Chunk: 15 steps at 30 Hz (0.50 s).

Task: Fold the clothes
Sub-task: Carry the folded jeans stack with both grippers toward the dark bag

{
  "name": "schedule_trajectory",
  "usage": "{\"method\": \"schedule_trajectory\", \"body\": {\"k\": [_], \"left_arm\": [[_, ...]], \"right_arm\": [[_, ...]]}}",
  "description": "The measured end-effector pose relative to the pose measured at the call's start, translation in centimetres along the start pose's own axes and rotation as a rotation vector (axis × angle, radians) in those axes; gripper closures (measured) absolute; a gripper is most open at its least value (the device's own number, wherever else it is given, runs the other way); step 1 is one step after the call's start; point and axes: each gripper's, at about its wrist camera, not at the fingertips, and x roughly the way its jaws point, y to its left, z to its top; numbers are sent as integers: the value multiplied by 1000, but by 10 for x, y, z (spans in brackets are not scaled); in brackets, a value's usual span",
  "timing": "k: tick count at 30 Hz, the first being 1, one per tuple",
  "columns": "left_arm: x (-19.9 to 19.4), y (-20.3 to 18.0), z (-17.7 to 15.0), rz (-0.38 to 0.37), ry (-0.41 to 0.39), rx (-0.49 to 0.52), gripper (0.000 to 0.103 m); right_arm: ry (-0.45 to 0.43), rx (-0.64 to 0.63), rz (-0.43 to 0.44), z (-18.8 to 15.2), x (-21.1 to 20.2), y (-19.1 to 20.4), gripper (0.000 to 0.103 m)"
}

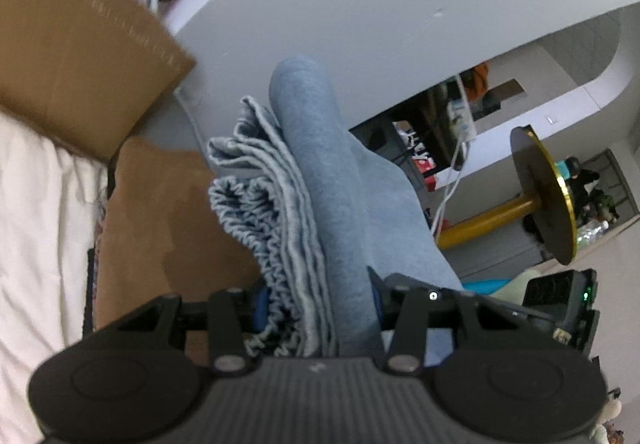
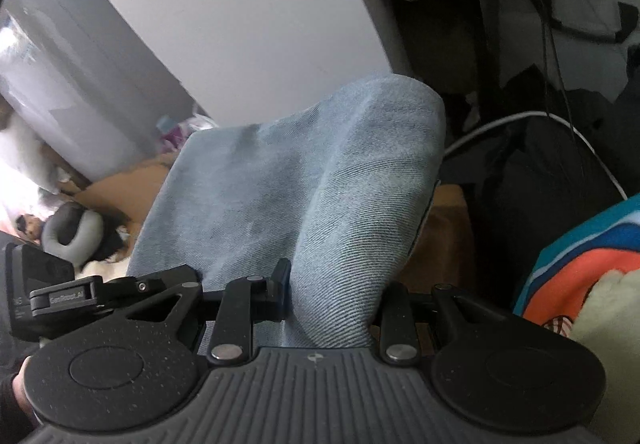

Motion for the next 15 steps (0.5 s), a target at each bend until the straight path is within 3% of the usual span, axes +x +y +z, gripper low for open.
{"method": "schedule_trajectory", "body": {"k": [8, 15], "left_arm": [[21, 36, -11, 27, -1, -21, 55], [16, 46, -6, 16, -3, -4, 55]], "right_arm": [[22, -17, -16, -15, 47, -22, 74], [-3, -28, 2, -19, 57, -19, 74]]}}
